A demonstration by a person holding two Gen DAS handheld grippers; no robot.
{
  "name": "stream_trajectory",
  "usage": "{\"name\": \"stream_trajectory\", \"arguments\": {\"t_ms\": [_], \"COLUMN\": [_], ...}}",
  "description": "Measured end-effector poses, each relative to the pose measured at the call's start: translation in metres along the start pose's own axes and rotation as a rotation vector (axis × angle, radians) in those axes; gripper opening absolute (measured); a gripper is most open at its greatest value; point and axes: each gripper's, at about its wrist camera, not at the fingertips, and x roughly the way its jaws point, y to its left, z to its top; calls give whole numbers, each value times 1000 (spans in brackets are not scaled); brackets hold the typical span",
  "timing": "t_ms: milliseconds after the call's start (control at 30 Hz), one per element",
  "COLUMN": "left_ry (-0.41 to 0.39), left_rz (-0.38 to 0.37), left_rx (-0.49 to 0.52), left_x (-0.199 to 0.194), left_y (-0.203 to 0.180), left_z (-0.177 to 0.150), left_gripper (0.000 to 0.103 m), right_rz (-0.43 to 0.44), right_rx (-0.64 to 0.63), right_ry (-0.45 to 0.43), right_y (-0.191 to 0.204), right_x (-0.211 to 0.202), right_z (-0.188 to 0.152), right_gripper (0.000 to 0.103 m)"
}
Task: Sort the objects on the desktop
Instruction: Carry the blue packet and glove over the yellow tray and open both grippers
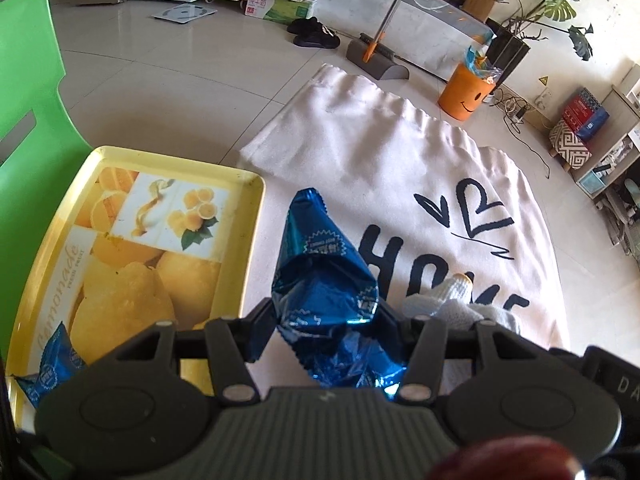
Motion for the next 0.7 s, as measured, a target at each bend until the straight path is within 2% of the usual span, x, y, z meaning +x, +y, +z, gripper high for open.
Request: {"name": "stream_trajectory", "arguments": {"t_ms": [267, 433, 567, 700], "left_ry": [-65, -77, -109, -108], "left_rz": [67, 88, 138, 157], "left_rx": [-73, -162, -190, -250], "left_x": [-11, -13, -13, -8], "left_y": [37, 70, 89, 107], "left_z": [24, 37, 43, 47], "left_gripper": [51, 51, 51, 51], "right_rz": [13, 35, 48, 69], "right_rx": [-47, -53, -59, -59], "right_ry": [34, 80, 121, 148], "right_y": [31, 46, 58, 69], "right_x": [29, 57, 82, 104], "right_z": [-14, -27, -39, -51], "right_gripper": [51, 51, 51, 51]}}
